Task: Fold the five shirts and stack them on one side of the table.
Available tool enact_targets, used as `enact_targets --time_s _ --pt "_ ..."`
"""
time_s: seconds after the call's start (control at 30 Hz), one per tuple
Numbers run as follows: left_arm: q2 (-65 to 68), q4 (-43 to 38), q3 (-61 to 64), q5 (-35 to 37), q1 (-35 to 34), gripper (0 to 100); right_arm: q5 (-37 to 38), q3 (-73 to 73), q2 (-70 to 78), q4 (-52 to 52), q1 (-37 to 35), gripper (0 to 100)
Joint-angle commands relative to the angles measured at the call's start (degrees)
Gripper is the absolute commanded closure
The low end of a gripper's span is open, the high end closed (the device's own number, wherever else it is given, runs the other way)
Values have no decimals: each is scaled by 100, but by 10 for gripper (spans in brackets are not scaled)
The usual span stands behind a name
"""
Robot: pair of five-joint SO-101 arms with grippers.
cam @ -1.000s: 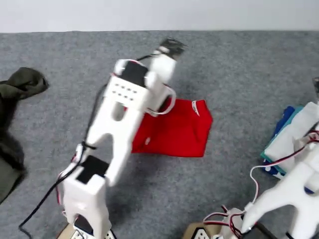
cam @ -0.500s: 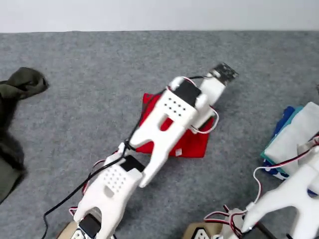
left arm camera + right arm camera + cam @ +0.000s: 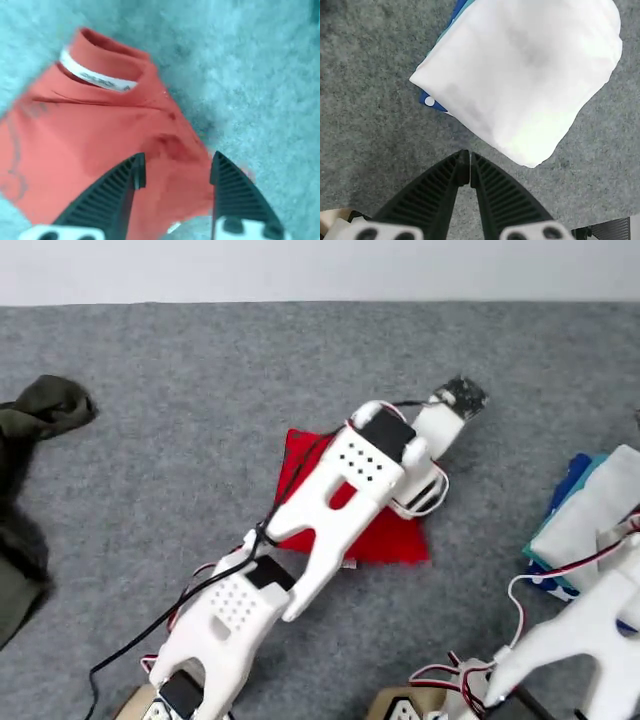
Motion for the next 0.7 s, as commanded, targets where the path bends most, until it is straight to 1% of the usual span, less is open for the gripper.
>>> enact_targets --time_s 0.0,0.13,0.23,0.27,0.33,0.5,0.6,0.67 --pt "-826 132 -198 35 -457 799 9 -53 -198 31 40 990" --pt "-1336 141 -189 35 -1090 879 0 -53 -198 154 -321 990" --pt "-1644 141 31 35 -1600 948 -18 -53 -189 488 -1059 990" --pt "-1767 141 145 35 -1758 967 -132 -53 -163 576 -1367 990" --pt "-2057 141 497 35 -2119 994 -598 -44 -136 602 -2035 990" --pt "-2998 132 1569 35 -3165 994 -1943 35 -127 163 -3653 990" --pt "-3525 132 2114 35 -3859 994 -2488 527 -127 -593 -4426 990" --pt "-3824 132 2431 9 -4299 994 -2681 1073 -127 -1262 -4866 990"
